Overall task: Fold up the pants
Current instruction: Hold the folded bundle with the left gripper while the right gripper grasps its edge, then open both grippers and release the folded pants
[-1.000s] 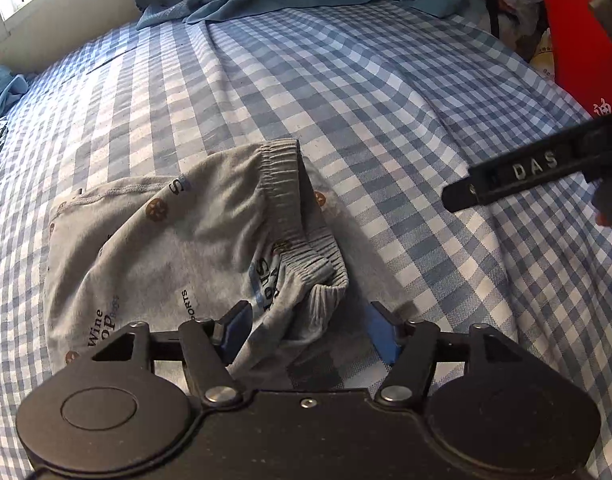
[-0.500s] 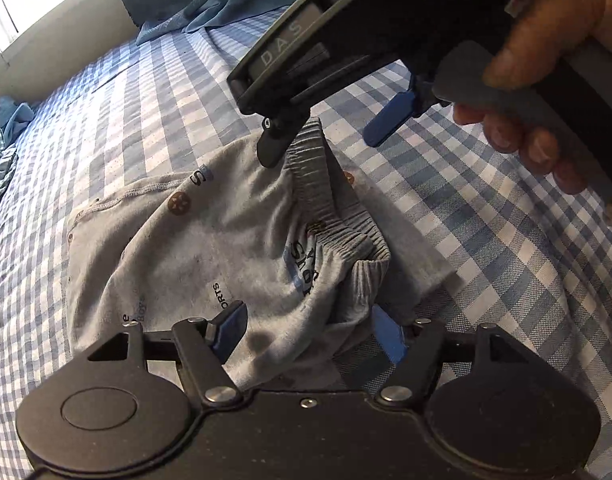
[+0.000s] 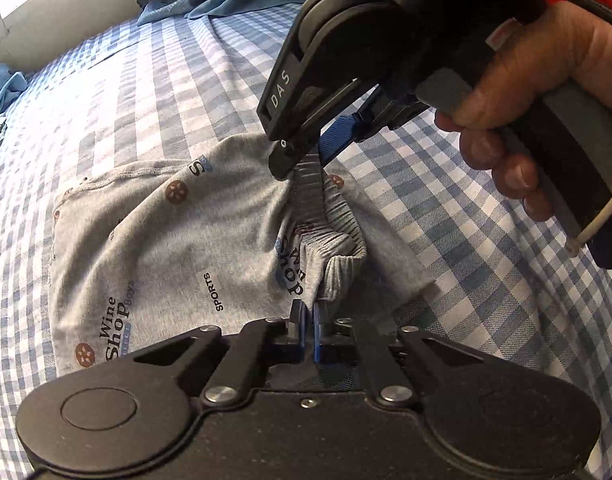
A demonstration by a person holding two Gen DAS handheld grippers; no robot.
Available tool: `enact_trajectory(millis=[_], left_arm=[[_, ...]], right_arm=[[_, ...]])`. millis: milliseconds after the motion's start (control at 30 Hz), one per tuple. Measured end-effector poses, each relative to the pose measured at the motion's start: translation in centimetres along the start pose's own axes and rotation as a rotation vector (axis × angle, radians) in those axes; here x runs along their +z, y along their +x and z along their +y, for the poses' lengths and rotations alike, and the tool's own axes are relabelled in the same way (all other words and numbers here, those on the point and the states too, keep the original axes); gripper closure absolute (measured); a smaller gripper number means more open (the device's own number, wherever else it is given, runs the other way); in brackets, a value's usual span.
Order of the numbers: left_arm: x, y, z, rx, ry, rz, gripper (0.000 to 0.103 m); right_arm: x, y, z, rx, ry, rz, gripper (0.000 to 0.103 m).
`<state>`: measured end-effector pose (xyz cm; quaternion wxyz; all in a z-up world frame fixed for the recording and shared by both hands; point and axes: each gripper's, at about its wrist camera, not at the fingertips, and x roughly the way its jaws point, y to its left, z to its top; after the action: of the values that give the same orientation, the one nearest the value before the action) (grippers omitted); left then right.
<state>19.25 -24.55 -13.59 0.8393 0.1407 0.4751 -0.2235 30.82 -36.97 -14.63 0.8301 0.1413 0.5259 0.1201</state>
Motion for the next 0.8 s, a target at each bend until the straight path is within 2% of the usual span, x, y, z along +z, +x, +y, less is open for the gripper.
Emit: enact_trajectory(millis=[433, 700, 800], left_arm=[[0.5, -2.3, -0.2, -0.018, -0.004, -0.049, 0.102], [0.1, -0.9, -1.3, -0.067, 0.003, -0.024, 0.102], [-0.4, -0.9, -0.7, -0.112, -0.048, -0.003, 0.091]], right_arm=[[0.3, -2.2, -0.3, -0.001, 0.002, -0.022, 0.08], [-0.6, -2.4, -2.2, -0.045, 0.04, -0.004, 0.08], [-1.2, -2.2, -2.4, -0.057, 0.045, -0.005, 0.074]])
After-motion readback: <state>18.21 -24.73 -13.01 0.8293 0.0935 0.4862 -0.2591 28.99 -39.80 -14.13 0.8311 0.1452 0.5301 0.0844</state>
